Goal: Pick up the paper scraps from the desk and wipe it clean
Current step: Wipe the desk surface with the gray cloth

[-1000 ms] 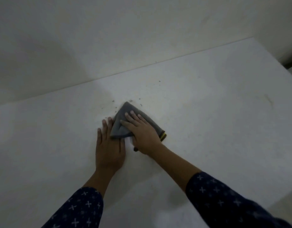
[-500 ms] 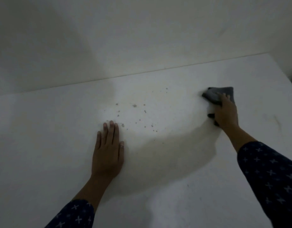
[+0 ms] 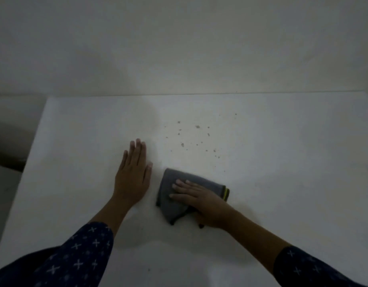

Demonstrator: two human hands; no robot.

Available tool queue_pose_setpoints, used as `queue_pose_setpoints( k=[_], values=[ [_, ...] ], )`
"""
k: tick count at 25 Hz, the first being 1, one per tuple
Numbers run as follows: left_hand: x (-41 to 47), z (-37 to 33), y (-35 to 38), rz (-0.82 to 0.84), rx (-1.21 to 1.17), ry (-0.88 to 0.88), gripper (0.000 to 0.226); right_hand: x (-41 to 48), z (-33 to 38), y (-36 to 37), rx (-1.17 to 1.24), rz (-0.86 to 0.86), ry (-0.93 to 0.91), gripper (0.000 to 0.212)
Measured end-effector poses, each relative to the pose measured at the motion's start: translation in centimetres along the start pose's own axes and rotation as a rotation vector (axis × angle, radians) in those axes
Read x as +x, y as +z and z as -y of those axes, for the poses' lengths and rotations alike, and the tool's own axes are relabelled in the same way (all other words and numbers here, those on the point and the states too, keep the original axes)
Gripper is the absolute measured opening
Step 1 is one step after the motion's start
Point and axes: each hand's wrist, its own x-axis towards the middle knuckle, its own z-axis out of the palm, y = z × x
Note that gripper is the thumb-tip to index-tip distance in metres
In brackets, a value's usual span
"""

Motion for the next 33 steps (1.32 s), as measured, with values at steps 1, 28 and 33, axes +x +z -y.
queue_pose_setpoints(
  k=[1,28,33],
  values=[
    [-0.9,1.2,-0.2,-0.001,0.006,-0.028,0.066,1.7,1.3,0.7,0.004,0.028,-0.041,0.065],
    [-1.6,3.2,-0.3,-0.048,0.033,-0.276,0.063,14.2,-1.3,-2.4,-0.053,-0.394,0.319,0.069],
    [-1.8,3.0,-0.6,-0.048,0.046,-0.292,0.063,2.9,-12.2,-8.5,-0.026,-0.651,0.973,0.064]
  ],
)
